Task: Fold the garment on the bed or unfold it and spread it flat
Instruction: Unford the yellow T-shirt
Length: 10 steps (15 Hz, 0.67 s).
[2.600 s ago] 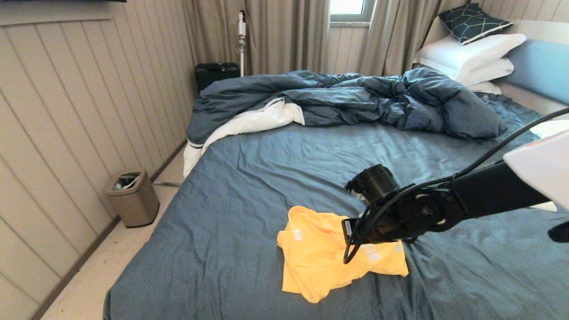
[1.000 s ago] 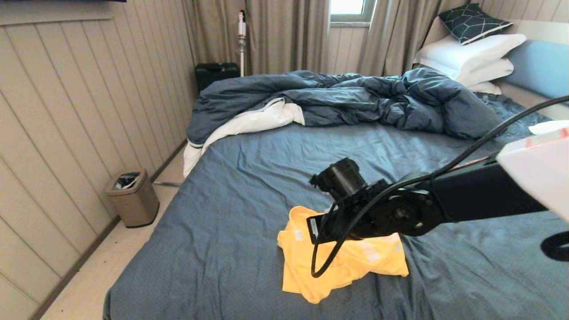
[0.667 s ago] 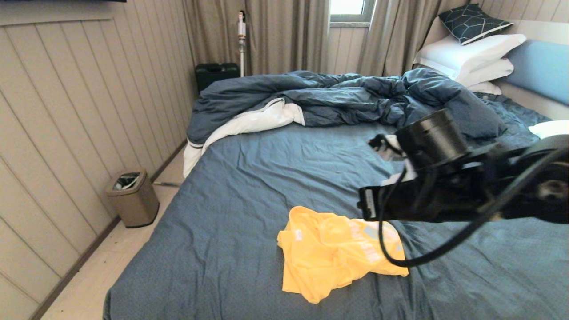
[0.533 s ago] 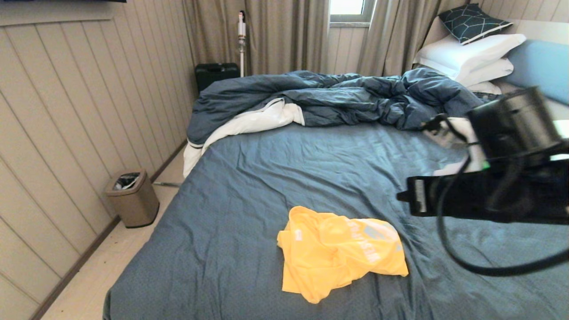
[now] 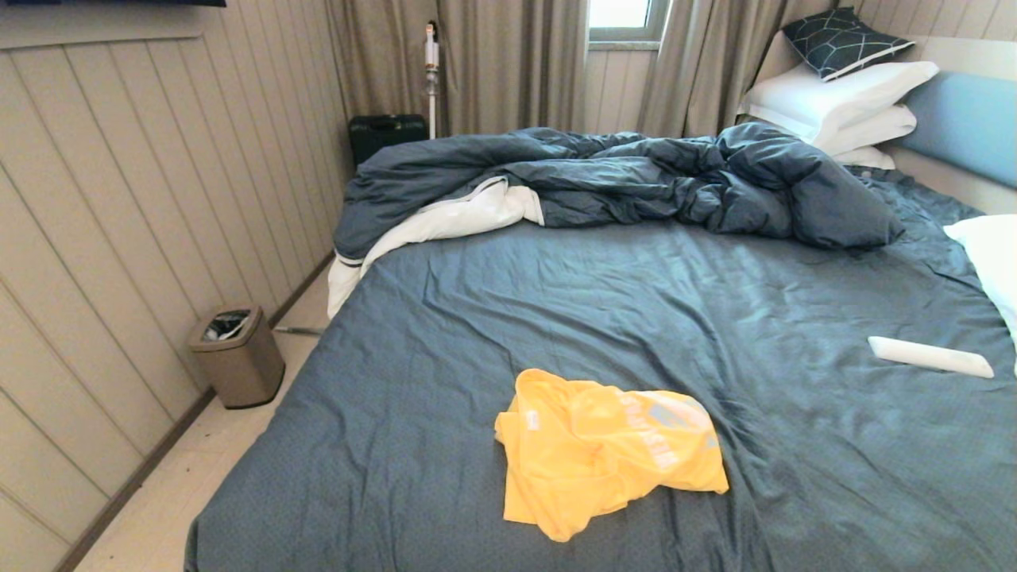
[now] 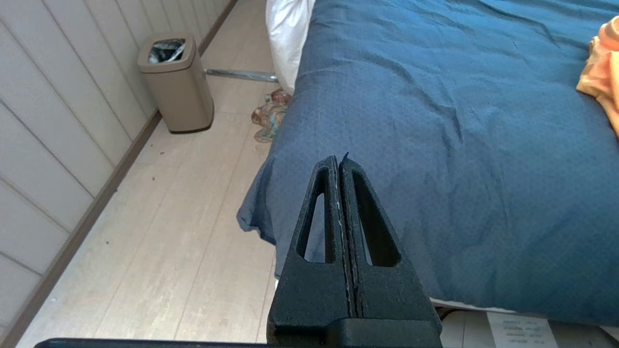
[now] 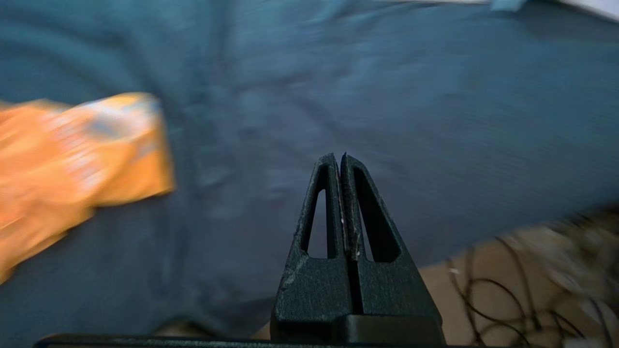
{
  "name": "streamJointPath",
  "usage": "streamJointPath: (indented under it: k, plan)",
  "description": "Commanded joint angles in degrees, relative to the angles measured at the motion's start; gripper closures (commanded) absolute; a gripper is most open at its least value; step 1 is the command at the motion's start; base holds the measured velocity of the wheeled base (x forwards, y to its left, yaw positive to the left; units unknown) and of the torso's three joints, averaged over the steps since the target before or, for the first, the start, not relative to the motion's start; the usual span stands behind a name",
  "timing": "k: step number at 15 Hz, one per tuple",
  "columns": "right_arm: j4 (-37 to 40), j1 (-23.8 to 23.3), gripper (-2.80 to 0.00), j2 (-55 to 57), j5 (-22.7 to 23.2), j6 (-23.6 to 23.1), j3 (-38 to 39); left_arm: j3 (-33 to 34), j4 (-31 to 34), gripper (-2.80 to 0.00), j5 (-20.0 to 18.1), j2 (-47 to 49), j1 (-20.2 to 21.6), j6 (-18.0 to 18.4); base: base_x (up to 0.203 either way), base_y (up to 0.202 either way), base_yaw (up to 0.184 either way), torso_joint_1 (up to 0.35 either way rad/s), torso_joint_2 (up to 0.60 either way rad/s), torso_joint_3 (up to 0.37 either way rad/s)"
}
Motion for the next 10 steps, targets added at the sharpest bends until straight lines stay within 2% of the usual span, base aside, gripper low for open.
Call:
streamJointPath:
  k: [1,3,5,7,9,10]
  plan:
    - [0.19,-8.39,0.00,-12.88,-1.09,-2.72,3.83,-0.05,0.10,0.00,0.07,0.13,0.02,-0.02,0.000,0.000,0.000,0.000,0.00,0.000]
    - [0.07,-14.80,0.00,-20.54,-1.19,-8.23,7.34,-0.05,0.10,0.00,0.07,0.13,0.02,0.16,0.000,0.000,0.000,0.000,0.00,0.000]
    - [-0.10,-18.53,0.00,-26.73,2.12,-11.75,12.43,-0.05,0.10,0.00,0.07,0.13,0.02,0.16,0.000,0.000,0.000,0.000,0.00,0.000]
    - [-1.84,-19.60,0.00,-27.87,9.06,-10.76,17.91,-0.05,0.10,0.00,0.07,0.13,0.02,0.16,0.000,0.000,0.000,0.000,0.00,0.000]
    - [-9.14,-19.85,0.00,-28.14,22.64,-10.65,22.94,-0.05,0.10,0.00,0.07,0.13,0.02,0.25,0.000,0.000,0.000,0.000,0.00,0.000]
    - [-13.00,-19.84,0.00,-28.21,26.59,-11.80,26.82,-0.05,0.10,0.00,0.07,0.13,0.02,0.34,0.000,0.000,0.000,0.000,0.00,0.000]
